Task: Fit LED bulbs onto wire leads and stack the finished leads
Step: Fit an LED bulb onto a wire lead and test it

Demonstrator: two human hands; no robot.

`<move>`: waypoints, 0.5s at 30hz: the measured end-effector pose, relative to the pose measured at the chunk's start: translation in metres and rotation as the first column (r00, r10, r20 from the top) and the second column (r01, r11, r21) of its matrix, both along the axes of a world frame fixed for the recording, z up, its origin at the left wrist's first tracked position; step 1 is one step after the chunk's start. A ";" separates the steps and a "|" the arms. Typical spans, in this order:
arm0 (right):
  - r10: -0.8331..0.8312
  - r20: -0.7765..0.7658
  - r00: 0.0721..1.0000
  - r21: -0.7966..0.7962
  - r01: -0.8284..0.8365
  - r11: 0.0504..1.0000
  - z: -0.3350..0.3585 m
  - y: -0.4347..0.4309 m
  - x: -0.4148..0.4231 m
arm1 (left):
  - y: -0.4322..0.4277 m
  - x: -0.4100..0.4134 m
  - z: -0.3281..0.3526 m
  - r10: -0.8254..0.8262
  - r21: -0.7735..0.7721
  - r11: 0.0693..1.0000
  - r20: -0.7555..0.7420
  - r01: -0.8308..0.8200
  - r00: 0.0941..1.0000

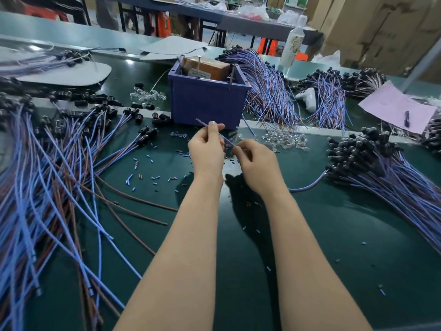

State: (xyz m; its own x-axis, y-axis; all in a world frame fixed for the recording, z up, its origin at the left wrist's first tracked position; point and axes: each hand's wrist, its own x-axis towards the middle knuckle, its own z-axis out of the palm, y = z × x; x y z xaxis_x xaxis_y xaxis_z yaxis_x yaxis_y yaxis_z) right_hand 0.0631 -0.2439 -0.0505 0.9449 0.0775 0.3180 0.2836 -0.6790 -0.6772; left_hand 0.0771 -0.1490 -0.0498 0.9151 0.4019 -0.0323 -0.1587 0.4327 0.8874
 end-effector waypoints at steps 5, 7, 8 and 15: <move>0.063 -0.018 0.998 -0.024 -0.063 0.998 0.002 -0.007 0.000 | 0.006 0.001 0.000 0.200 -0.016 0.980 0.004 -0.200 0.980; 0.078 -0.022 0.997 -0.018 -0.079 0.997 0.003 -0.007 -0.001 | 0.005 0.000 0.000 0.226 -0.050 0.973 -0.006 -0.226 0.974; 0.082 -0.024 0.996 -0.010 -0.083 0.997 0.004 -0.006 -0.001 | 0.003 0.000 0.000 0.236 -0.061 0.970 -0.010 -0.236 0.972; -0.054 -0.033 0.998 -0.011 0.053 0.999 -0.001 -0.019 0.004 | 0.026 0.007 0.004 0.399 -0.184 0.895 -0.076 -0.406 0.914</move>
